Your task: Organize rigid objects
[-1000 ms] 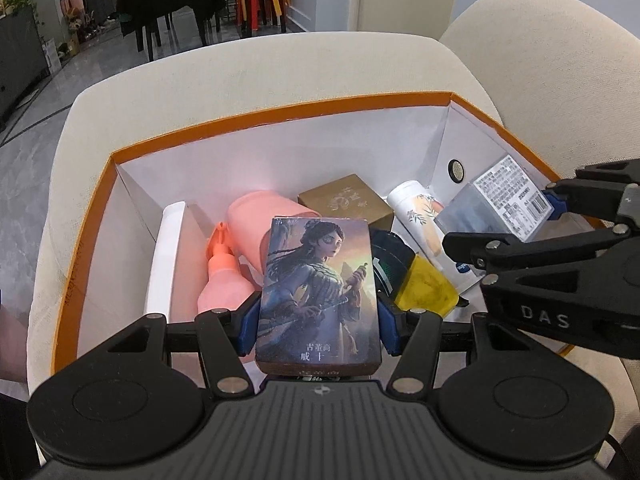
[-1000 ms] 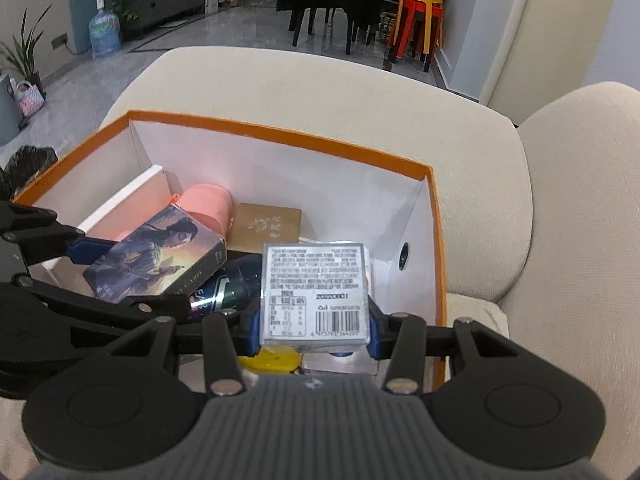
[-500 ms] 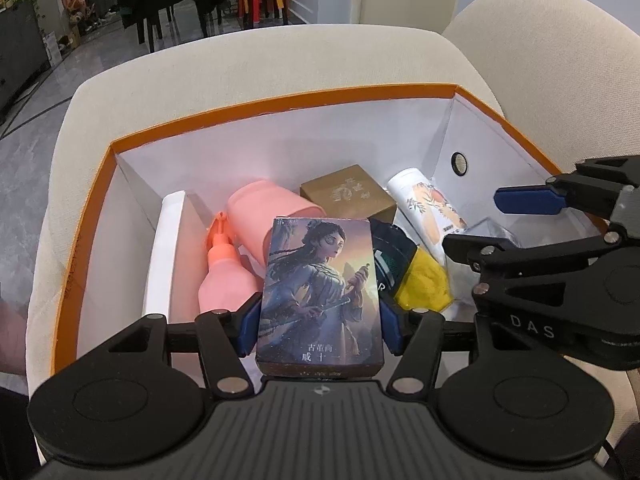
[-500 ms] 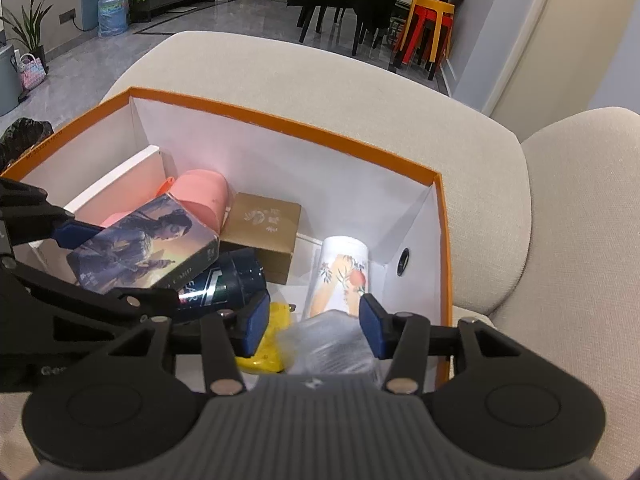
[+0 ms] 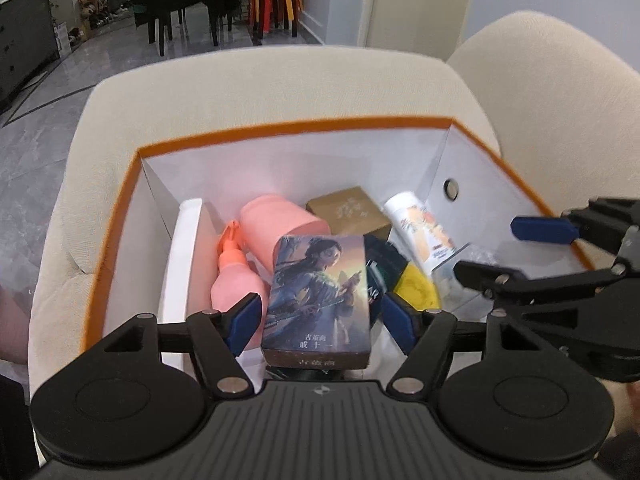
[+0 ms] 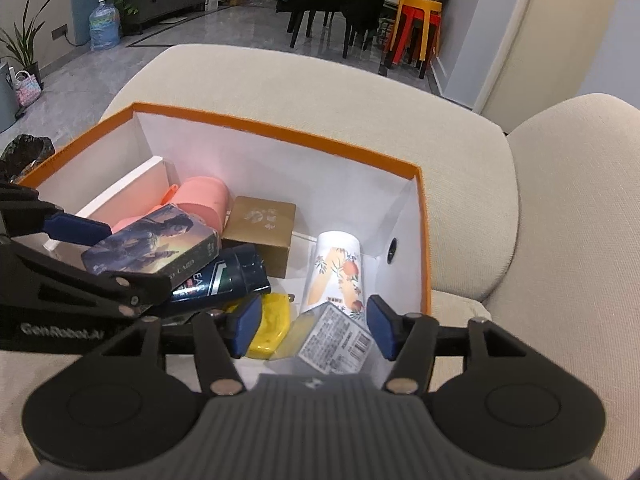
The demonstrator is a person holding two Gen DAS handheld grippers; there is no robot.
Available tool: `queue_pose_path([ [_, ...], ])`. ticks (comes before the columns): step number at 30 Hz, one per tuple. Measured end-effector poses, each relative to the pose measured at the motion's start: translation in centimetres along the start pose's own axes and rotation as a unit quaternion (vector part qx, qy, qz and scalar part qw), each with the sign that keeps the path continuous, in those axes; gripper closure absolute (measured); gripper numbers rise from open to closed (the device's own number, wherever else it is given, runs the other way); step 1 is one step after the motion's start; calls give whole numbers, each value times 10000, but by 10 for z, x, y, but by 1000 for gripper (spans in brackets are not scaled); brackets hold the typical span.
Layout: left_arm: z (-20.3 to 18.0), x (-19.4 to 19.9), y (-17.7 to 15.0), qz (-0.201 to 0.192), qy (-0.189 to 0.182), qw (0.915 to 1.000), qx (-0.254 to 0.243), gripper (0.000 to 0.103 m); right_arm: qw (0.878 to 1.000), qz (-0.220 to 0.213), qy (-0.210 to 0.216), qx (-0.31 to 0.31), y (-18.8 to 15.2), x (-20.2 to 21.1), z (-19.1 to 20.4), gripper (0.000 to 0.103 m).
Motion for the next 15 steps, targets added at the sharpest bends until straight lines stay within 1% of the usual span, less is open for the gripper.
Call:
queue_pose_path([
  [7,-1,30,5,-224,113,9996,-122,21,9998,-163,44,-46,3,24,6,42],
  [10,-1,46,6,-390,118,9991,-70,17,9996,-270,66,-64,5,37,8,40],
  [12,1,59,4,-552,190,9983,3,13,9995,-314,48,-77,6,46,9,36],
  [14,4,71,-1,-750,274,9967,134,11,9992,-356,27,-186,8,57,7,25],
  [15,6,75,-3,-808,302,9961,196,9,9987,-399,48,-303,8,63,5,23],
])
Point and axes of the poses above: each gripper's, at about its wrist camera, not at the fingertips, and x roughly against the way its jaws point, z to its left, y to its top, the point moved 1 cm from there along -x, roughly the way its jaws point, and after that the axes turned 1 degree about y, right-handed, at the moved point
